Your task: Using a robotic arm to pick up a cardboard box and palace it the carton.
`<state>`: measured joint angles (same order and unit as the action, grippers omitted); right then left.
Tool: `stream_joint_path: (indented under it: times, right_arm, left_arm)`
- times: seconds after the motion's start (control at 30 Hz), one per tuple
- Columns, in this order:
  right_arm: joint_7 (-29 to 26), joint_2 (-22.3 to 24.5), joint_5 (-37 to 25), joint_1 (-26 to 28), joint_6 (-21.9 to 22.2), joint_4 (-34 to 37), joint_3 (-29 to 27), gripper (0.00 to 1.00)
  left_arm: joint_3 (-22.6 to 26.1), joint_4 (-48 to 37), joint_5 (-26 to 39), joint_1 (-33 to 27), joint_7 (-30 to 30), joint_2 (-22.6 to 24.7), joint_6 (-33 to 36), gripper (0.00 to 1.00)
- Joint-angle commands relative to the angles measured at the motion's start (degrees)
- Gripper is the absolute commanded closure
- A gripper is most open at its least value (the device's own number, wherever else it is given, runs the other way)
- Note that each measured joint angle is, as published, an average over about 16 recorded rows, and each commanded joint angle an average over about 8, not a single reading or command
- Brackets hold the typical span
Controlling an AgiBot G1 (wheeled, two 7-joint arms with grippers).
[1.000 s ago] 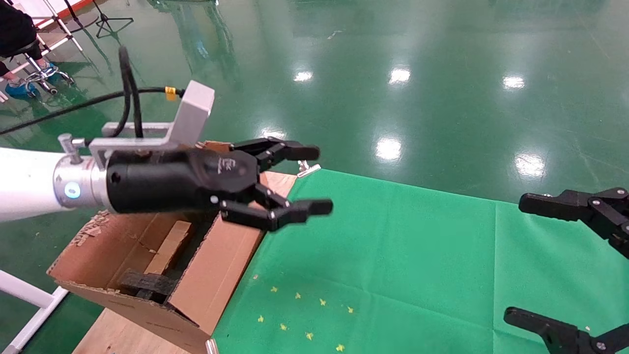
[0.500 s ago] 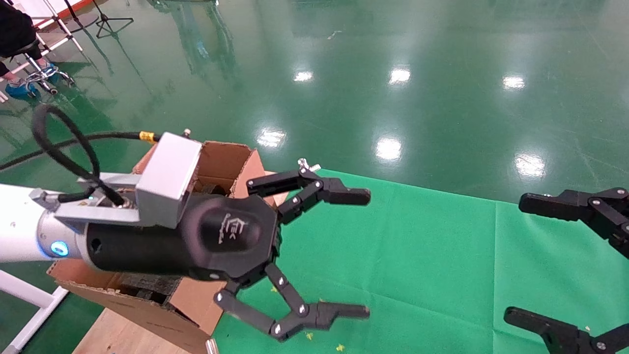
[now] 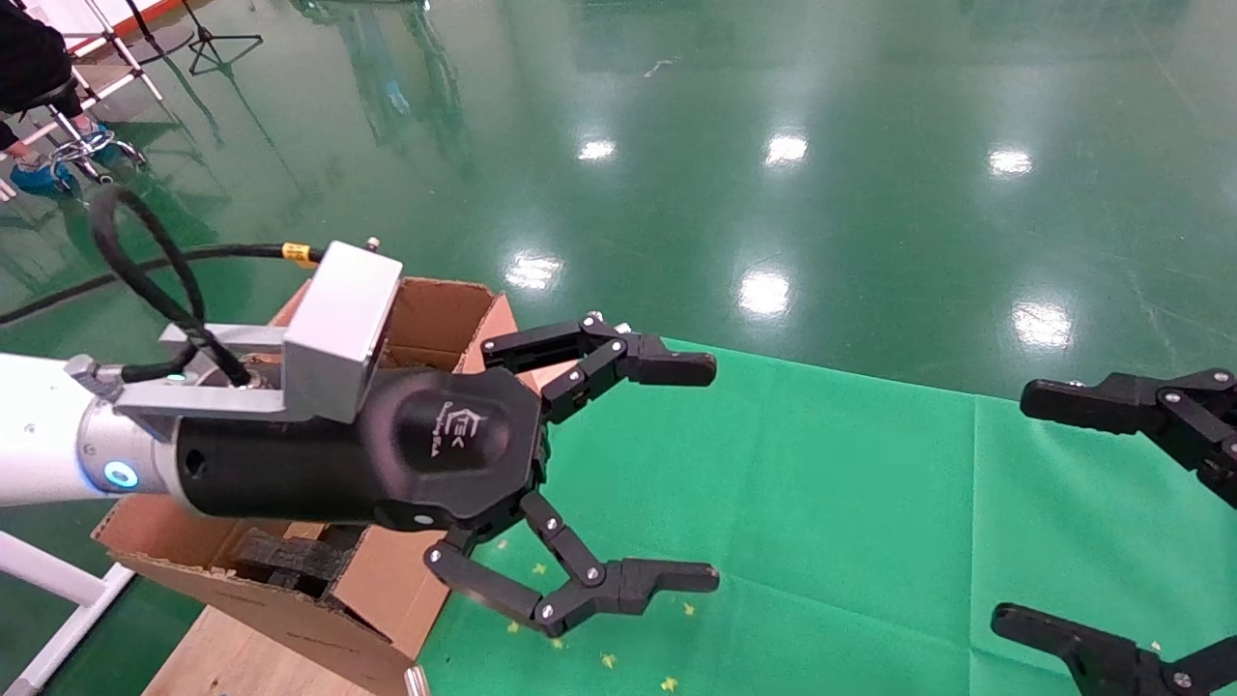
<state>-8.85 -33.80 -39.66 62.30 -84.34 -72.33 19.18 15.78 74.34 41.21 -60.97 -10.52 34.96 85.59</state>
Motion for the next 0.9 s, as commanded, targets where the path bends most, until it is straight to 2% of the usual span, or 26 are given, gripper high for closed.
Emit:
stream_joint_path:
  times: [0.03,0.9]
  right_arm:
    - [0.00,0.00,0.00,0.00,0.00,0.00,0.00,0.00]
    - [0.00,0.00,0.00,0.00,0.00,0.00,0.00,0.00]
  left_arm:
    - [0.07,-0.22,0.17,-0.16,-0.09,0.00,0.00,0.00]
    - [0.28,-0.99,0.77,-0.71,-0.40,0.06,0.09,0.00]
